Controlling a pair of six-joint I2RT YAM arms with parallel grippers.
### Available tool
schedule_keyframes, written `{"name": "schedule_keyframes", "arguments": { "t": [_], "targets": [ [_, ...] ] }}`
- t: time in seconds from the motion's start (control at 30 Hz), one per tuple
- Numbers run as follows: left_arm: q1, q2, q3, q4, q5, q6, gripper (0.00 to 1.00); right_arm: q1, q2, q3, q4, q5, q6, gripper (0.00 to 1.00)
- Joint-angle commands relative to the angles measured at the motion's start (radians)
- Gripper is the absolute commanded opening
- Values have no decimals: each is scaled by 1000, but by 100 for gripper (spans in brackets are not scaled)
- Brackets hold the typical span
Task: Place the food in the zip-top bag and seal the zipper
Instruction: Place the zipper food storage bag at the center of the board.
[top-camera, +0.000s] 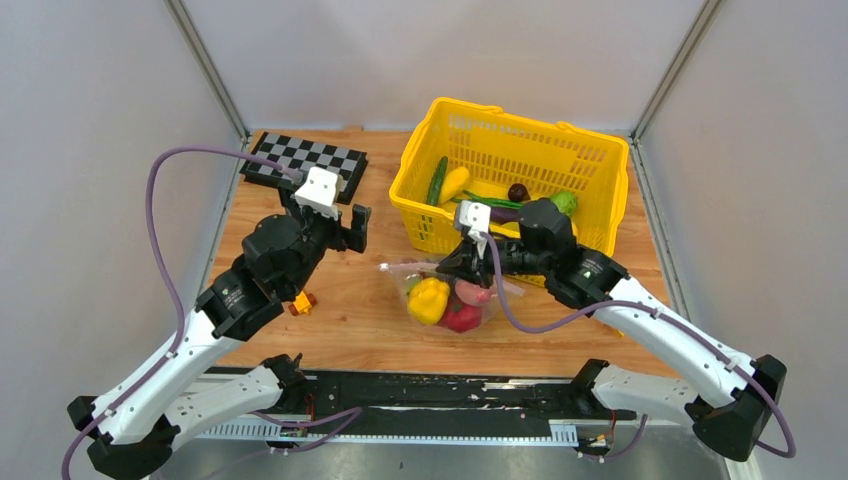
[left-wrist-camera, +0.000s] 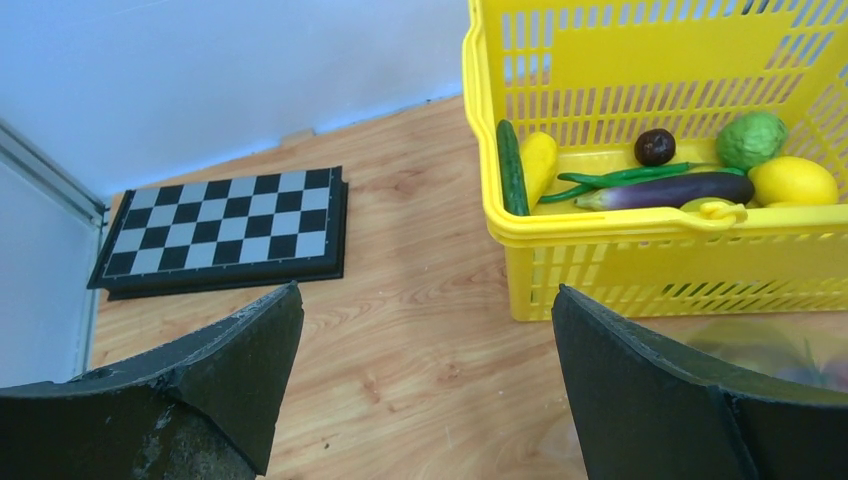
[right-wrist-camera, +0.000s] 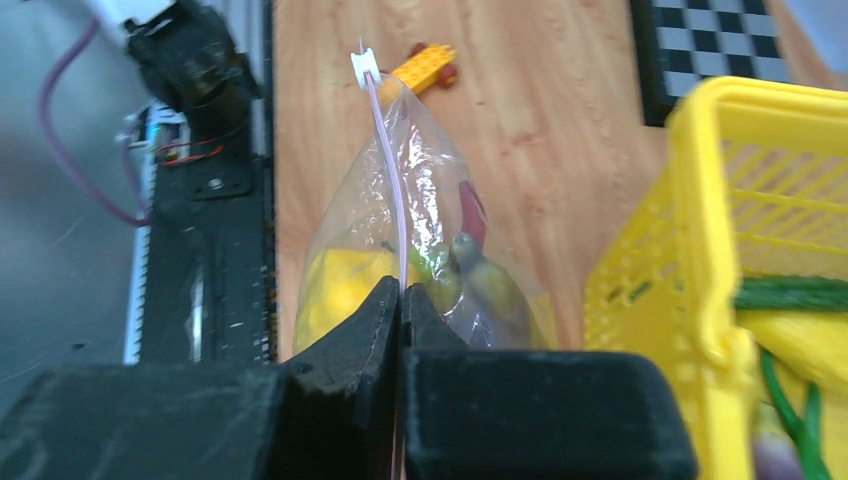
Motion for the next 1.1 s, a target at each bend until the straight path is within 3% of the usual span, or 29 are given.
{"name": "schedule_keyframes", "arguments": {
  "t": [0.0, 0.23, 0.63, 0.77, 0.9, 1.07],
  "targets": [
    [7, -9, 6, 28, -23, -37, 100, 33, -12, 9, -13, -144, -23, 1],
    [10, 26, 36, -47, 41, -75, 100, 60, 25, -9, -137, -367, -71, 4],
    [16, 21, -69, 1, 44, -212, 100, 121, 92, -52, -129, -289, -3, 13],
    [16, 34, -106, 27, 61, -261, 100, 121, 88, -61, -130, -298, 2, 25],
    [16, 52, -146, 33, 102, -294, 100, 121, 67, -74, -89, -247, 34, 30],
    [18, 76, -193, 33, 207, -352, 100, 118, 23, -87, -18, 0, 90, 34]
  ]
}}
